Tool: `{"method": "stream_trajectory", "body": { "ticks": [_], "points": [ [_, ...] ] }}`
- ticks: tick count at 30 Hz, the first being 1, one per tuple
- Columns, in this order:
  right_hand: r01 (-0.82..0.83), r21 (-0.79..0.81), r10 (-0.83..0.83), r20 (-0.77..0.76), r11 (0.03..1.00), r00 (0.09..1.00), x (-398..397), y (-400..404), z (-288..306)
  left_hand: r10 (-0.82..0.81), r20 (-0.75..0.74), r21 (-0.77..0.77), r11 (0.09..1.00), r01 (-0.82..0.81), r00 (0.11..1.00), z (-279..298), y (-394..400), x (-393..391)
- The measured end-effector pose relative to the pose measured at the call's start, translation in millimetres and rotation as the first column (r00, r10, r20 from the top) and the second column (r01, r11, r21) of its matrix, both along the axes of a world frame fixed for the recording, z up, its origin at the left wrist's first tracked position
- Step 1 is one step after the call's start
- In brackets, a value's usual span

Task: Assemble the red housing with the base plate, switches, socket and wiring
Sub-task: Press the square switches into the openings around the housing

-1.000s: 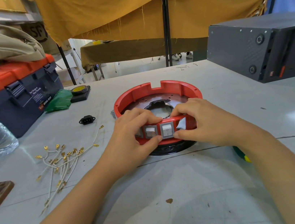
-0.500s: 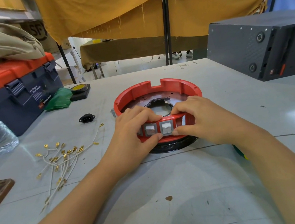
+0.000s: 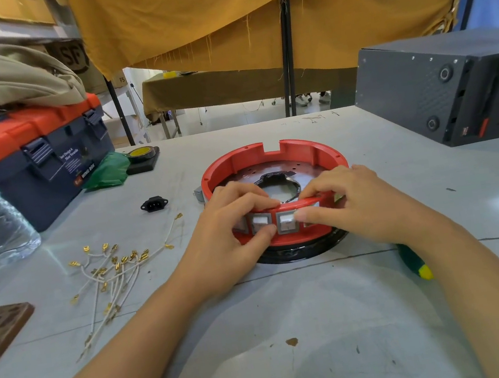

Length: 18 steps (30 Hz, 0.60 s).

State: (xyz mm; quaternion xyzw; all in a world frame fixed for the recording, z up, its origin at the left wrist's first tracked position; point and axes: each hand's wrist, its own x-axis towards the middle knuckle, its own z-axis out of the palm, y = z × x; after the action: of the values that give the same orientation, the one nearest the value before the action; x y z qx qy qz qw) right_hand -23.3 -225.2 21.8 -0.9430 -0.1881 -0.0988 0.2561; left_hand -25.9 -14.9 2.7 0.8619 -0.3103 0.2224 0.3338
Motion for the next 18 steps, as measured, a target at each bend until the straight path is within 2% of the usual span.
{"method": "stream_trajectory", "body": {
  "ticks": [2, 5, 8, 12, 18],
  "points": [
    [0.025, 0.037, -0.024, -0.026, 0.999, 0.999, 1.2, -1.1, -0.1, 0.036, -0.013, -0.087, 0.996, -0.037, 0.999, 2.8, 4.7, 3.4],
    [0.043, 0.097, -0.042, -0.015, 0.994, 0.999, 3.3, -4.4, -1.9, 0.217, 0.024, -0.195, 0.958, -0.209, 0.976, 5.3, 14.7, 14.9],
    [0.064, 0.108, -0.063, -0.016, 0.992, 0.998, 6.1, -6.9, -3.0, 0.368, -0.063, -0.213, 0.903, -0.373, 0.928, 3.6, 26.4, 29.6],
    [0.115, 0.098, -0.117, 0.021, 0.989, 0.993, 11.7, -8.7, -7.0, 0.429, -0.231, -0.007, 0.897, -0.442, 0.873, -4.5, 39.1, 48.4],
    [0.167, 0.053, -0.171, 0.079, 0.985, 0.982, 15.7, -8.8, -9.9, 0.503, -0.305, 0.348, 0.849, -0.397, 0.808, 2.9, 41.4, 84.7]
  ]
}}
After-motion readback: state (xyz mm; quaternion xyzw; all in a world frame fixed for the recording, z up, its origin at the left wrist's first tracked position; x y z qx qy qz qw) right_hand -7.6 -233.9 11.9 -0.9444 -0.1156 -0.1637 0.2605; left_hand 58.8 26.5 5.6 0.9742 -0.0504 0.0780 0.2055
